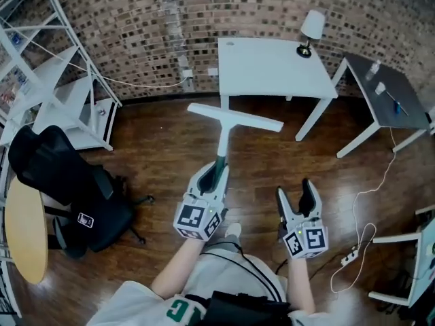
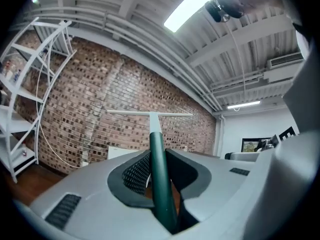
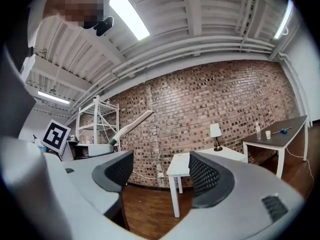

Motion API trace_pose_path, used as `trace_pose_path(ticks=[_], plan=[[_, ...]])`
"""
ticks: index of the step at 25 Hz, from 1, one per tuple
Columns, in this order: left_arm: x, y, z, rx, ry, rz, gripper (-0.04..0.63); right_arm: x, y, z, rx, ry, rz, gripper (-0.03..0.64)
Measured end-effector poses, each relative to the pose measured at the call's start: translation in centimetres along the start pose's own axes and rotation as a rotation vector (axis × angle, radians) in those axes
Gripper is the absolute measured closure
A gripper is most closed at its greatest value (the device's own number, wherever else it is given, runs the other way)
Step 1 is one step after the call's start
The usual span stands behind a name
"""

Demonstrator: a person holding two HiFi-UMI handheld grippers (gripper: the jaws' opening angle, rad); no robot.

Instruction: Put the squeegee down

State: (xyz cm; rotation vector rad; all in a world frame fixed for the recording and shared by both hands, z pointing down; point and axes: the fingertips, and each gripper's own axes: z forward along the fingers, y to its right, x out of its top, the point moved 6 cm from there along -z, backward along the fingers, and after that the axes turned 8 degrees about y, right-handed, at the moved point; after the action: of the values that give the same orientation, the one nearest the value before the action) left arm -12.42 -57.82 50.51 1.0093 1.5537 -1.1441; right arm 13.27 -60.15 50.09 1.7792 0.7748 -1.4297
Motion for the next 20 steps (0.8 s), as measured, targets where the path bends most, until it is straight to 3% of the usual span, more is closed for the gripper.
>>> trace_pose_path(ticks=[4,10,16,20], plan=[[-1.0,0.0,6.8,-0.080,-0.014,0.005,0.515,0.6,4.2,3.2,-0.057,0.021,-0.032,0.253],[-3.2,0.5,12.9,-0.113,-0.050,0.002,0.515,1.0,10.0,5.9,-0.130,0.018,-0.026,0.253],[-5.9,-0.4,18.7,-0.084,-0.077,-0.003,0.515,-0.8,15.3,11.8,-0.111,0.023,0.005,0.253],[-7.3,-0.7,25.3,-0.061,-0.071,0.007,0.515,-1.0,19.9,17.4,-0.060,0.045,0.007,0.255]])
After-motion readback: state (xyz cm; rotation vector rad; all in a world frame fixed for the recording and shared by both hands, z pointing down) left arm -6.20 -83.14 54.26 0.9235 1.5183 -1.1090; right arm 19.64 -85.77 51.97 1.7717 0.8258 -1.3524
